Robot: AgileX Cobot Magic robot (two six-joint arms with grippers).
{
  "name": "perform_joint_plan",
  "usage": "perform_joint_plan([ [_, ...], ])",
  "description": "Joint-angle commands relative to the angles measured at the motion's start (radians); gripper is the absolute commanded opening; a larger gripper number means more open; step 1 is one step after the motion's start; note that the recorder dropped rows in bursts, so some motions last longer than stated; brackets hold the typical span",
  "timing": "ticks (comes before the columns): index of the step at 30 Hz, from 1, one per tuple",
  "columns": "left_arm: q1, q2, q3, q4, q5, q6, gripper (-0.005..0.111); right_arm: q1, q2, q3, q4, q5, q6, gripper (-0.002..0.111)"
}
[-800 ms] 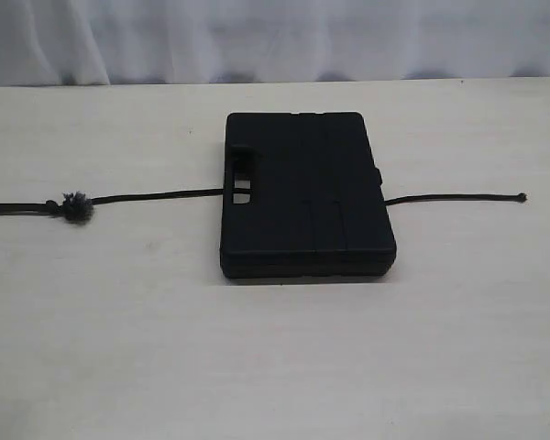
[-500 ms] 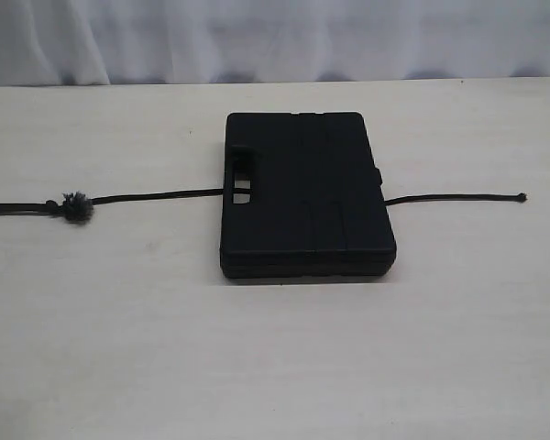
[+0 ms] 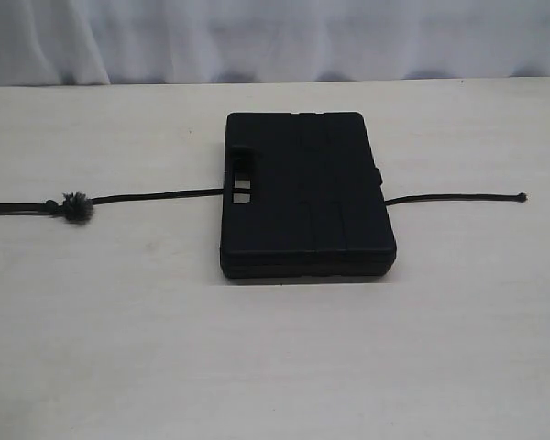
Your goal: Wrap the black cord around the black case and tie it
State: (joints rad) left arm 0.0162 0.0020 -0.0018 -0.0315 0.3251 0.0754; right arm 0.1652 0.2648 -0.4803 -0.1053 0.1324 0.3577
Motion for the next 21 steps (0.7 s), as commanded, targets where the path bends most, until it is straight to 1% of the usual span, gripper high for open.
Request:
perform_joint_plan([
  [1,-0.003,-0.002,0.002,-0.007,-0.016,-0.001,0.000,0.000,0.238,-0.208,-0.007,0.277,-0.005,0.058],
  [2,-0.003,-0.002,0.002,-0.007,-0.016,-0.001,0.000,0.000,0.310,-0.258,-0.007,0.319,-0.022,0.059],
  [4,-0.003,-0.002,0.002,-0.007,-0.016,-0.001,0.000,0.000,0.432,-0.358,0.061,0.372,-0.141,0.059],
  [5,-0.003,-0.002,0.002,-0.007,-0.016,-0.001,0.000,0.000,0.507,-0.413,0.133,0.398,-0.230,0.059],
  [6,-0.003,-0.002,0.002,-0.007,-0.016,-0.001,0.000,0.000,0.554,-0.445,0.173,0.418,-0.269,0.058],
  [7,-0.003,-0.002,0.002,-0.007,-0.016,-0.001,0.000,0.000,0.652,-0.503,0.237,0.470,-0.316,0.056],
  [10,-0.003,-0.002,0.002,-0.007,-0.016,-0.001,0.000,0.000,0.847,-0.631,0.304,0.591,-0.374,0.055],
  [12,-0.003,-0.002,0.002,-0.007,-0.016,-0.001,0.000,0.034,0.975,-0.703,0.313,0.635,-0.374,0.055],
  [13,-0.003,-0.002,0.002,-0.007,-0.016,-0.001,0.000,0.086,1.048,-0.726,0.313,0.631,-0.372,0.055],
  [15,-0.003,-0.002,0.002,-0.007,-0.016,-0.001,0.000,0.146,1.131,-0.747,0.311,0.610,-0.350,0.055],
  [18,-0.003,-0.002,0.002,-0.007,-0.016,-0.001,0.000,0.247,1.266,-0.805,0.250,0.590,-0.247,0.055],
  [21,-0.003,-0.002,0.002,-0.007,-0.016,-0.001,0.000,0.333,1.401,-0.905,0.153,0.605,-0.111,0.055],
])
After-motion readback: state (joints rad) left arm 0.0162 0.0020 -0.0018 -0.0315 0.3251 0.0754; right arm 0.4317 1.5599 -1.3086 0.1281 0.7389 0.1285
